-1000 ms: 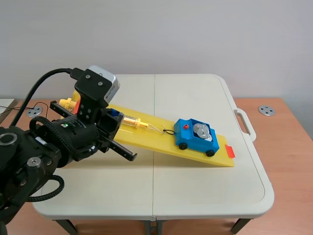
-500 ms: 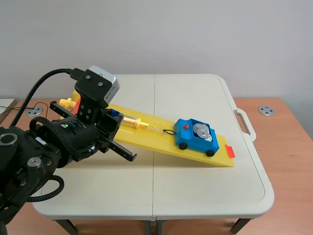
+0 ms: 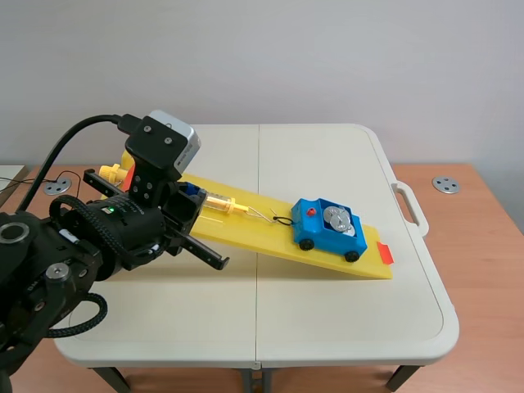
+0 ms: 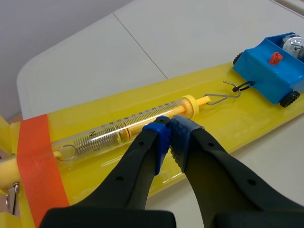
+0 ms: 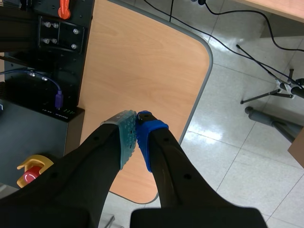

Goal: Place the four metal weights on the blue cart on the ramp.

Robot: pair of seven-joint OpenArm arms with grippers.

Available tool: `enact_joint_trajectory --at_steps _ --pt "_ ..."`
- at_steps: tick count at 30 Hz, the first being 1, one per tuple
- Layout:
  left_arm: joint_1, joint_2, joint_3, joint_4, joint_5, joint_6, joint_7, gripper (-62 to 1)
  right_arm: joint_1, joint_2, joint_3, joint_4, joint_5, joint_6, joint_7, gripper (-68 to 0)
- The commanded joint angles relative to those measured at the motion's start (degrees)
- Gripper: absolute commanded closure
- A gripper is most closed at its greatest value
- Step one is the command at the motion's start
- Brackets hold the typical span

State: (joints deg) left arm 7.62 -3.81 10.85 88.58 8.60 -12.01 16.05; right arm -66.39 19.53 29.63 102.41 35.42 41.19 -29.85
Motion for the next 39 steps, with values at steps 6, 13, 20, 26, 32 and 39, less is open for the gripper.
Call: enact_joint_trajectory --at_steps 6,13,20,26,32,39 --pt "0.09 -0.13 -0.63 8.04 -5.66 2.19 -2.82 -5.0 3.58 0.79 3.85 7.41 2.16 1.53 5.38 -0.7" --pt "7.30 -4.15 -0.63 17.16 -7.98 2.01 -0.92 -23.8 13.20 0.79 3.85 7.41 2.45 1.53 5.84 -7.9" --pt "17.90 -7.82 -1.29 26.93 -8.00 2.03 -0.48 -38.9 21.70 0.79 3.82 7.41 2.84 1.53 7.28 -27.5" --pt "26.01 -7.80 -2.64 33.57 -10.95 2.03 -0.87 -55.1 26.40 0.76 3.78 7.41 5.31 1.53 8.94 -48.3" --pt "31.30 -7.80 -2.75 35.95 -12.11 2.08 -1.09 -62.3 28.17 0.74 3.78 7.41 8.26 1.53 13.84 -66.1" --pt "33.51 -7.80 -2.75 36.33 -12.31 2.14 -0.92 -62.3 29.11 -0.07 3.67 7.41 8.83 1.53 15.23 -66.1"
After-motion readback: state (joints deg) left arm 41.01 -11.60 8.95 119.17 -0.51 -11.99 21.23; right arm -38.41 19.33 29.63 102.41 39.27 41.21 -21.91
